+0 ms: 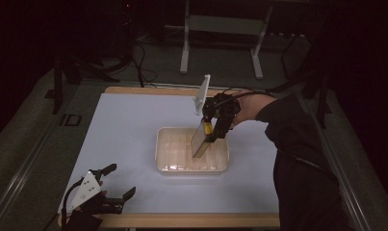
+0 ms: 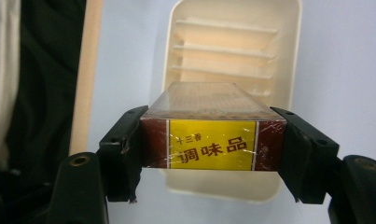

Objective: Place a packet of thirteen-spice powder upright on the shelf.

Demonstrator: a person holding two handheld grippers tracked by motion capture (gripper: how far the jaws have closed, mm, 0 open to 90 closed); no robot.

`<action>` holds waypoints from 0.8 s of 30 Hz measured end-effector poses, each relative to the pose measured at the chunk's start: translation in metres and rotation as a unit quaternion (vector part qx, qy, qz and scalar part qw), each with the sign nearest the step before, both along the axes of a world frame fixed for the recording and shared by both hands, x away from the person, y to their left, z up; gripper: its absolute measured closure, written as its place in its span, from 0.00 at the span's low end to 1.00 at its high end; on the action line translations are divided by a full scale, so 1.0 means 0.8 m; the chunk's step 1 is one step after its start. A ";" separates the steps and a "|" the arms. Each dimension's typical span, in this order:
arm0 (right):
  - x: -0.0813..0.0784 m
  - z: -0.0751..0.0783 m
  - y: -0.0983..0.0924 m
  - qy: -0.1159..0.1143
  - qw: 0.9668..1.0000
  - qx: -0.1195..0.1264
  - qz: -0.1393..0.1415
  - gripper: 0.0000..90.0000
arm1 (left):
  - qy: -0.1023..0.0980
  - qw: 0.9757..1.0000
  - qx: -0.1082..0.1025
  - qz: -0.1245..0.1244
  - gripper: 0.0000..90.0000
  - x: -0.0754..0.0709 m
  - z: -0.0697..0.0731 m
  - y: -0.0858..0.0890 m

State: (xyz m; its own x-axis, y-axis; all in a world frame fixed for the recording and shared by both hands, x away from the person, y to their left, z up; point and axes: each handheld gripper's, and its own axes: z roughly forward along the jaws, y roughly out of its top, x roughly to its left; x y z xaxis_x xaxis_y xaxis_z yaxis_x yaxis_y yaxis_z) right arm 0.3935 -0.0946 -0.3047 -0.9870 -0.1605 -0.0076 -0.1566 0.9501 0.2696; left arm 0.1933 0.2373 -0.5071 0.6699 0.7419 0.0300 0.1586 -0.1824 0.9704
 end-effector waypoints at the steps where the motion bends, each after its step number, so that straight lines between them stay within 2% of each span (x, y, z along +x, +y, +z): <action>1: 0.000 -0.001 0.002 -0.003 1.000 0.003 0.003 0.35 | 0.001 1.000 -0.001 -0.001 0.03 0.000 0.000 0.000; 8: 0.005 -0.008 0.014 0.001 1.000 0.007 0.004 0.35 | 0.003 1.000 0.006 -0.006 0.03 0.001 -0.002 -0.001; 18: 0.015 -0.022 0.027 0.011 1.000 0.012 -0.003 0.35 | -0.013 1.000 0.006 -0.009 0.03 -0.001 0.000 -0.003; 21: 0.019 -0.027 0.027 0.008 1.000 0.024 -0.004 0.35 | -0.014 1.000 0.005 -0.009 0.03 -0.001 0.001 -0.002; 24: 0.022 -0.031 0.026 0.011 1.000 0.025 -0.007 0.35 | -0.014 1.000 0.005 -0.009 0.03 -0.001 0.001 -0.002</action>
State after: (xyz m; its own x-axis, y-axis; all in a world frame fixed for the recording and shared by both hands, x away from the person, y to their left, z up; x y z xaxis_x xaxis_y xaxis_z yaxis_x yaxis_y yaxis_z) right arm 0.4113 -0.0738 -0.3294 -0.9890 -0.1474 0.0070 -0.1374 0.9371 0.3210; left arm 0.1926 0.2354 -0.5065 0.6821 0.7290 0.0566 0.1273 -0.1945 0.9726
